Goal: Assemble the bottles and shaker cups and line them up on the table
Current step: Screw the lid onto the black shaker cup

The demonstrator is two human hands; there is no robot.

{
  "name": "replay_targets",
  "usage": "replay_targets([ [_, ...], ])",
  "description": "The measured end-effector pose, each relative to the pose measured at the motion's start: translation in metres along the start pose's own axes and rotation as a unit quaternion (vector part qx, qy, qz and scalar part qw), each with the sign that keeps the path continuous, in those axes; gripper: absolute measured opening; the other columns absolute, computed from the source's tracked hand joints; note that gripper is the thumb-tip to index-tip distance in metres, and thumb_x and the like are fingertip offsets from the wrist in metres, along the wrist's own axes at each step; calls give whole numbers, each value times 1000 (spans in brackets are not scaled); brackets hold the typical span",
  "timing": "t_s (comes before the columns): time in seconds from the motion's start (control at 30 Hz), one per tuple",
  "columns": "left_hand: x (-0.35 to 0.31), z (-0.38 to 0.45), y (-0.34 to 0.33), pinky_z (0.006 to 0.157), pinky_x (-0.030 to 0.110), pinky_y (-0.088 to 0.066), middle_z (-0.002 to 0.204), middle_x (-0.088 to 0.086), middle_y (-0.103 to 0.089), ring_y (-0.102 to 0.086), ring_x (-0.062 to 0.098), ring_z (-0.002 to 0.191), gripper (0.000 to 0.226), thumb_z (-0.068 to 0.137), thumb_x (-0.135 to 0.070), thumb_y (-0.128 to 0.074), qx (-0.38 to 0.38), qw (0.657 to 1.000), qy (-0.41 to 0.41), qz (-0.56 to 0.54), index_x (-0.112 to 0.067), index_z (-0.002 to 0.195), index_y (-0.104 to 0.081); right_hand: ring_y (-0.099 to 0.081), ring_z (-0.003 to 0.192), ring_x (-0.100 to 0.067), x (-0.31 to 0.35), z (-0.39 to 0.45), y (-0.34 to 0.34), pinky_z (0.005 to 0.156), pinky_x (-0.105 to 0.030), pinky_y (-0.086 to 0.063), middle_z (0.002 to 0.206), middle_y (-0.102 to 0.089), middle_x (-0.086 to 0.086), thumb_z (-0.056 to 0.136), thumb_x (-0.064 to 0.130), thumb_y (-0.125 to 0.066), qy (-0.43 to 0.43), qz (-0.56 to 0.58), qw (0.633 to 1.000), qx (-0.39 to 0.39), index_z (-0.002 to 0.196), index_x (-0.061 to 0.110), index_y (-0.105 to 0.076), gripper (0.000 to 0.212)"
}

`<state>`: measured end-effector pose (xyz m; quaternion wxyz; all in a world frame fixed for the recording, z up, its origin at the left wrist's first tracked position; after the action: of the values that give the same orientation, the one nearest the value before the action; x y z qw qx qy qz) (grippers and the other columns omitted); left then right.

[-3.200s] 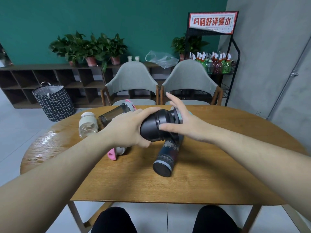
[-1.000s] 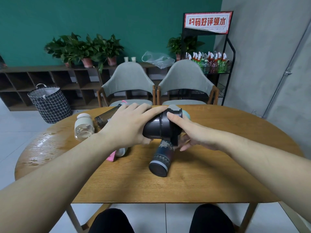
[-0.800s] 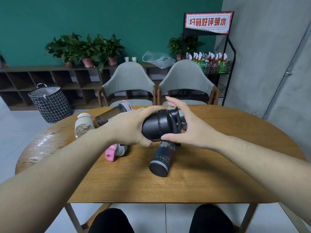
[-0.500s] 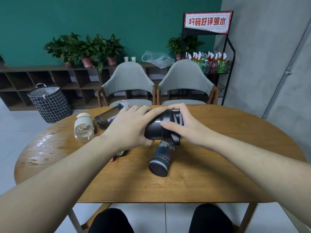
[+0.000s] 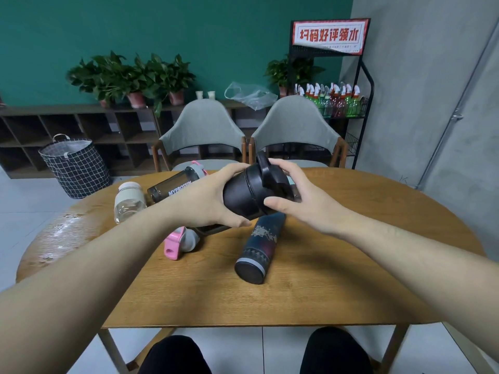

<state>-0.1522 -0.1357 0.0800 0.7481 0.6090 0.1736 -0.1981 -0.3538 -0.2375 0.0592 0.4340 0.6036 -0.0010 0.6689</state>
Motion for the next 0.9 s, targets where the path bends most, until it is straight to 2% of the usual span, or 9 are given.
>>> replay_targets([
  [0.1, -6, 0, -2, 100, 29, -46, 130, -14, -58, -58, 8, 116, 102, 65, -36, -92, 8, 1000, -7, 16, -39, 147, -32, -58, 124, -6, 0, 1, 0, 107, -33, -46, 135, -59, 9, 81, 65, -70, -1, -45, 998, -41, 139, 39, -40, 70],
  [0.17, -11, -1, -3, 101, 35, -46, 135, -12, -58, -57, 12, 120, 104, 63, -43, -89, -23, 997, -18, 67, -39, 149, -31, -63, 113, -6, 0, 2, -2, 98, -34, -52, 124, -64, 10, 78, 72, -64, -6, -64, 996, -60, 138, 33, -44, 74],
  [0.23, -12, 0, -5, 100, 43, -47, 141, -8, -57, -55, 19, 126, 105, 60, -56, -79, -61, 985, -37, 160, -41, 151, -28, -64, 98, 4, 1, 2, -4, 85, -28, -53, 116, -65, 12, 85, 67, -62, -10, -58, 996, -63, 137, 31, -43, 66],
  [0.33, -13, 1, -9, 98, 48, -46, 141, -5, -58, -56, 26, 124, 107, 59, -61, -71, -99, 952, -51, 287, -39, 153, -27, -59, 63, 1, 1, 2, -6, 67, -25, -50, 104, -66, 2, 93, 61, -57, -64, 6, 997, -52, 130, 31, -44, 49],
  [0.4, -16, -1, -12, 92, 46, -45, 136, -1, -61, -59, 29, 118, 103, 61, -54, -75, -139, 921, -81, 354, -32, 154, -34, -53, 57, -11, 1, 1, -7, 62, -31, -48, 97, -70, -13, 92, 70, -51, -115, 48, 992, -38, 125, 30, -47, 52],
  [0.53, -20, -1, -20, 90, 48, -44, 129, 5, -63, -61, 32, 113, 97, 65, -43, -78, -188, 884, -126, 409, -24, 152, -38, -41, 44, -14, -2, 4, -9, 50, -29, -38, 77, -62, -15, 84, 83, -49, -178, 154, 971, -37, 124, 25, -53, 71],
  [0.67, -19, -1, -22, 89, 49, -46, 131, 3, -62, -60, 32, 116, 101, 64, -44, -80, -185, 900, -97, 383, -28, 153, -36, -44, 46, -13, -1, 4, -1, 52, -27, -39, 79, -64, -14, 70, 89, -56, -222, 177, 959, -6, 124, 20, -61, 88],
  [0.77, -26, 4, -20, 96, 48, -47, 137, 0, -59, -57, 30, 122, 103, 65, -52, -80, -174, 941, -16, 289, -33, 154, -31, -51, 59, -14, -7, 1, 1, 62, -29, -43, 97, -73, -17, 69, 87, -59, -223, 229, 947, -32, 124, 24, -65, 84],
  [0.9, -32, 17, -22, 101, 43, -50, 139, -6, -58, -59, 18, 123, 108, 56, -60, -83, -185, 982, 46, 0, -34, 149, -33, -69, 111, -25, -15, 0, -6, 95, -45, -57, 134, -67, -10, 75, 71, -68, -197, 316, 927, -30, 130, 38, -55, 65],
])
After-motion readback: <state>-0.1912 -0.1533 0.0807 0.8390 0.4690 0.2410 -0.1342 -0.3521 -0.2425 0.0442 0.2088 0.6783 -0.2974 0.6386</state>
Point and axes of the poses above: each hand's wrist, its own z-axis towards the middle knuckle, its own y-axis out of the back of the hand, x = y × z, the point moved 2 cm from there along z, towards the middle knuckle
